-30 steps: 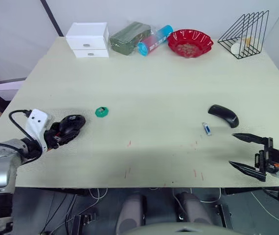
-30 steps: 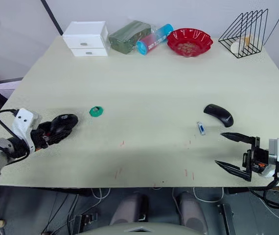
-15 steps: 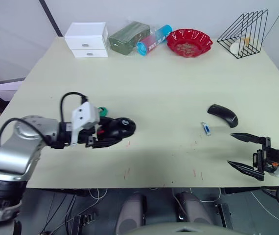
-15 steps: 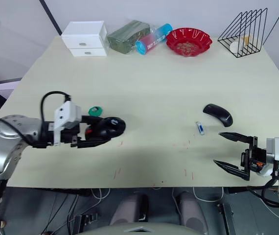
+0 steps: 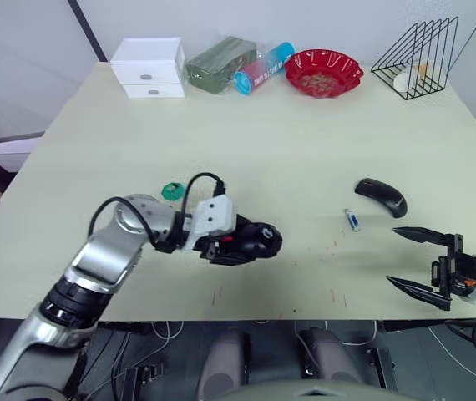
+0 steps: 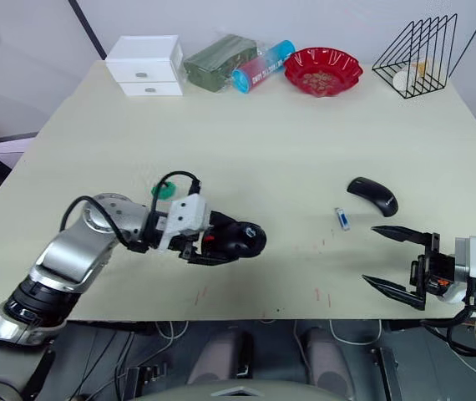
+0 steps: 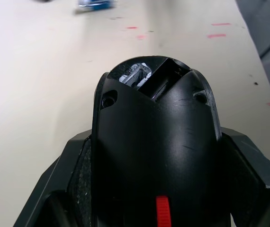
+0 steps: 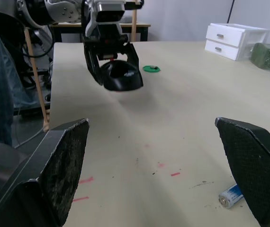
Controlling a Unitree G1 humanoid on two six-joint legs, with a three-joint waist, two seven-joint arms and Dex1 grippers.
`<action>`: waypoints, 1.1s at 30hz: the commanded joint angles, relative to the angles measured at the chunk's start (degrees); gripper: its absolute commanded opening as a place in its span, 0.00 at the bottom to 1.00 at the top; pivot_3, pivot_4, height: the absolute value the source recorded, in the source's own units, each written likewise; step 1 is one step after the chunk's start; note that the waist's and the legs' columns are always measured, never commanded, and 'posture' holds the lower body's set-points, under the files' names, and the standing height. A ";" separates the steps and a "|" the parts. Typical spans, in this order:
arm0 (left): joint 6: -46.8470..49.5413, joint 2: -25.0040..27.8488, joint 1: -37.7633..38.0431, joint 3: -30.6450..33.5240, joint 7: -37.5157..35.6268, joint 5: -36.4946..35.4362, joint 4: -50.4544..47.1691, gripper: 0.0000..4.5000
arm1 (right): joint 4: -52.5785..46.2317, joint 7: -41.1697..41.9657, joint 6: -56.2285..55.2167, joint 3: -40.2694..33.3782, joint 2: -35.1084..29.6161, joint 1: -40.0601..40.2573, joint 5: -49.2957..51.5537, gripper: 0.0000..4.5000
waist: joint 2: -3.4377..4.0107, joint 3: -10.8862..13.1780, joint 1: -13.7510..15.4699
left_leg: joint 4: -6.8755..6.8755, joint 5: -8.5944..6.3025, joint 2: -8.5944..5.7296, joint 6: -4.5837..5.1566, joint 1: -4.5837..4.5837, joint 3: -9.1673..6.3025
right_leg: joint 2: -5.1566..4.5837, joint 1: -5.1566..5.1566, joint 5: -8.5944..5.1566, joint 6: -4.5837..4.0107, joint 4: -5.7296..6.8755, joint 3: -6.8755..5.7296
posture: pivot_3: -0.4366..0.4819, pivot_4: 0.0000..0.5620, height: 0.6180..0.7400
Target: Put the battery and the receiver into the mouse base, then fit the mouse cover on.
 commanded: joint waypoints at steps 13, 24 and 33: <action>-4.02 -9.50 -4.62 -8.21 3.22 11.16 9.34 0.65 | -3.58 -1.96 -0.07 0.38 0.05 -0.20 0.53 1.00 | 0.01 0.00 0.43 | 0.08 0.00 -0.01 0.01 -0.05 -0.05 | 0.01 0.00 0.00 0.01 -0.01 0.02 | 0.48 0.27 1.00; -6.18 -10.29 -5.06 -8.95 1.89 13.01 12.32 0.65 | -5.06 -16.41 5.73 0.88 -0.11 0.30 -5.48 1.00 | 0.03 -0.02 0.56 | 0.08 0.00 0.00 0.01 -0.02 -0.04 | 0.02 0.00 0.00 0.00 0.03 0.01 | 0.48 0.27 1.00; -5.24 -11.08 -5.54 -9.57 1.32 13.74 13.54 0.65 | -19.08 -43.77 20.43 5.64 5.94 2.11 -13.18 1.00 | 0.09 -0.07 0.94 | 0.09 0.00 -0.01 0.01 -0.04 -0.03 | 0.02 0.00 0.00 0.00 0.02 0.01 | 0.48 0.27 1.00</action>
